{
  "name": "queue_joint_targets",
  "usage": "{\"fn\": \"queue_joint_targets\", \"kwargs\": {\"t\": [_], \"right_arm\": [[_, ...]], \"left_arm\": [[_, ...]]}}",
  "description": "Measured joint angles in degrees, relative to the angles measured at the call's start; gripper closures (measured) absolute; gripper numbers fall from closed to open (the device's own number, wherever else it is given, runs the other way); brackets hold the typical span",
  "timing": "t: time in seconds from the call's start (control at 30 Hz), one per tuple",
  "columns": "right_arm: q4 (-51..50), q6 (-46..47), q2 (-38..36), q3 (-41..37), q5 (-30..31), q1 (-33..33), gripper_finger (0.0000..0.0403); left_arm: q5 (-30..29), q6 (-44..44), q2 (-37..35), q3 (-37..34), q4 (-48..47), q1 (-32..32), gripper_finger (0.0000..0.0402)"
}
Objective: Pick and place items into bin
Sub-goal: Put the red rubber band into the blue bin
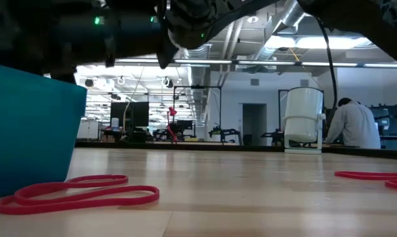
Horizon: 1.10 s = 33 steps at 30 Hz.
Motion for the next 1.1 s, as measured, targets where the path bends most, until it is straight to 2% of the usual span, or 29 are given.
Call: {"fn": "queue_joint_targets", "kwargs": {"t": [0.17,0.33,0.5,0.77,0.87,0.97,1.1], "right_arm": [[-6.1,-2.3,-5.3,0.0,-4.7,0.0,0.0303],[-24.6,-6.4,-13.6,0.0,-5.3,-0.4,0.0303],[-39.8,-6.1,-21.4,0.0,-4.7,-2.4,0.0301],[-64.7,-4.4,-37.7,0.0,-3.8,-9.6,0.0301],[-74.9,-1.6,-43.7,0.0,1.5,-10.9,0.0301],[-76.4,0.7,-49.1,-5.2,9.8,-9.7,0.0301],[-69.3,5.4,-57.2,-21.9,10.4,-4.4,0.0301]], "left_arm": [[0.0,0.0,0.0,0.0,0.0,0.0,0.0317],[0.0,0.0,0.0,0.0,0.0,0.0,0.0317],[0.0,0.0,0.0,0.0,0.0,0.0,0.0317],[0.1,-0.5,0.0,0.0,0.0,0.0,0.0317],[0.1,-0.9,0.0,0.0,0.0,0.0,0.0317],[0.1,-1.9,0.0,0.0,0.0,0.0,0.0317],[0.0,-2.0,0.0,0.0,0.0,0.0,0.0317]]}}
